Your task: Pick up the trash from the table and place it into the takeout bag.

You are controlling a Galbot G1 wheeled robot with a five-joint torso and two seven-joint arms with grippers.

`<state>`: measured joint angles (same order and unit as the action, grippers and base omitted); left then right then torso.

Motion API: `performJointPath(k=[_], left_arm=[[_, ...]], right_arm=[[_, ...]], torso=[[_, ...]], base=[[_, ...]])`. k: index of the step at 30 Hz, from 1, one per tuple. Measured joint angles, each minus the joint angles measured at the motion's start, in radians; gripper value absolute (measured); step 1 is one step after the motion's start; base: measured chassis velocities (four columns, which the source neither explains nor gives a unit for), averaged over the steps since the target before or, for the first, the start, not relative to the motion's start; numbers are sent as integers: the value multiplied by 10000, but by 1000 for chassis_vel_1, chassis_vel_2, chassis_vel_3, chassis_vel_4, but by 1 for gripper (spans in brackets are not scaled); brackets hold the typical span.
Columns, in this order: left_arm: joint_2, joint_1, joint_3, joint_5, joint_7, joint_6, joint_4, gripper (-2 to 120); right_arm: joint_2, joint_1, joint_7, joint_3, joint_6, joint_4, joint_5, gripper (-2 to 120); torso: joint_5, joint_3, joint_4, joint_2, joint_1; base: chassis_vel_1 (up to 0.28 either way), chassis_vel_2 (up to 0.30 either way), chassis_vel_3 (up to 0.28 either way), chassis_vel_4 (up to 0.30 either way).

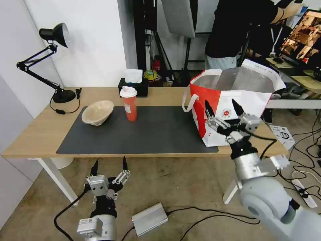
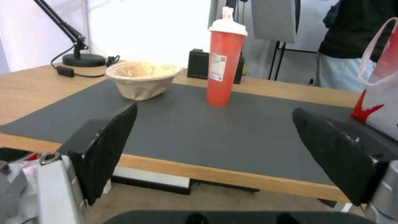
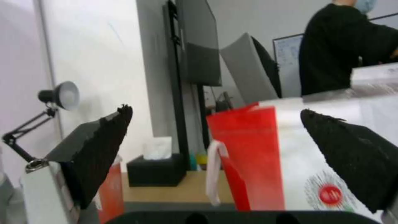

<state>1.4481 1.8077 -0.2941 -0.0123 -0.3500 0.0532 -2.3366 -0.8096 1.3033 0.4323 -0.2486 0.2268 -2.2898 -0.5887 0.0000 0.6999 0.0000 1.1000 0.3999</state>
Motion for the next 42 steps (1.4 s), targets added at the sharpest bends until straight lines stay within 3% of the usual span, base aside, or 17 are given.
performJointPath(k=[22, 42], left_arm=[[117, 209, 43, 121, 0, 101, -140, 100], [147, 339, 11, 226, 0, 193, -230, 100]], right_arm=[[-1410, 2905, 56, 24, 863, 295, 2439, 100], [-2173, 3829, 124, 491, 1014, 556, 3488, 100]], torso=[[-1, 0, -1, -1, 1], [-1, 1, 0, 0, 0]], base=[[0, 0, 0, 0], [0, 0, 0, 0]])
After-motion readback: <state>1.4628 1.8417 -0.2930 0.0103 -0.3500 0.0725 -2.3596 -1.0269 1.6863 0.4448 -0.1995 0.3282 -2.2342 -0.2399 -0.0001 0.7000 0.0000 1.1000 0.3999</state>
